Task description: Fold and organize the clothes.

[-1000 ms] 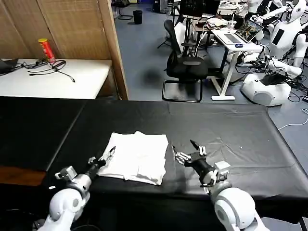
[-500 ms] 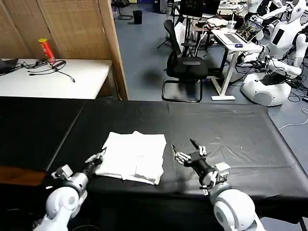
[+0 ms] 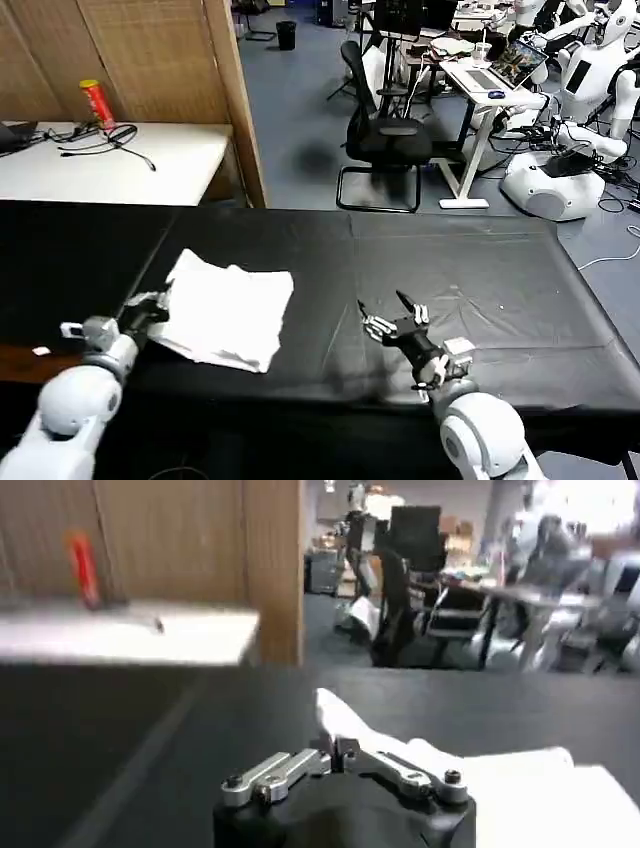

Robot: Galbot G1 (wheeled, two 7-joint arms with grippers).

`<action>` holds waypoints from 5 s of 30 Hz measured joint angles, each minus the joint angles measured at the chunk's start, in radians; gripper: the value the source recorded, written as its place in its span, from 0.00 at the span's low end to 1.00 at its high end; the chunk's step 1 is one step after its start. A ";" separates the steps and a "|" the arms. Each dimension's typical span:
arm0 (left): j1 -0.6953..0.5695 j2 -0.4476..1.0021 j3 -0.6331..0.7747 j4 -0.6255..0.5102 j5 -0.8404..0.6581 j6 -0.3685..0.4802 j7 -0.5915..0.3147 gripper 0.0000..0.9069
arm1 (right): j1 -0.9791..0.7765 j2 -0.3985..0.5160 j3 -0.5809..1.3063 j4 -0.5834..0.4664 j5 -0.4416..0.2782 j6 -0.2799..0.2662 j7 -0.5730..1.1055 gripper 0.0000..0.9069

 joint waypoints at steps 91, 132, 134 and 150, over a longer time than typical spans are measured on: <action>0.069 -0.133 0.263 -0.185 0.084 -0.109 -0.079 0.97 | 0.133 -0.043 -0.084 -0.176 0.234 -0.218 0.082 0.97; 0.509 -0.145 0.169 -0.299 0.055 -0.267 -0.242 0.97 | -0.527 -0.068 0.057 0.050 -0.307 0.514 0.246 0.97; 0.543 -0.144 0.154 -0.308 0.050 -0.282 -0.240 0.97 | -0.564 -0.068 0.059 0.062 -0.309 0.519 0.265 0.97; 0.747 -0.149 0.089 -0.375 0.060 -0.273 -0.244 0.97 | -0.765 -0.042 0.072 0.169 -0.230 0.429 0.363 0.97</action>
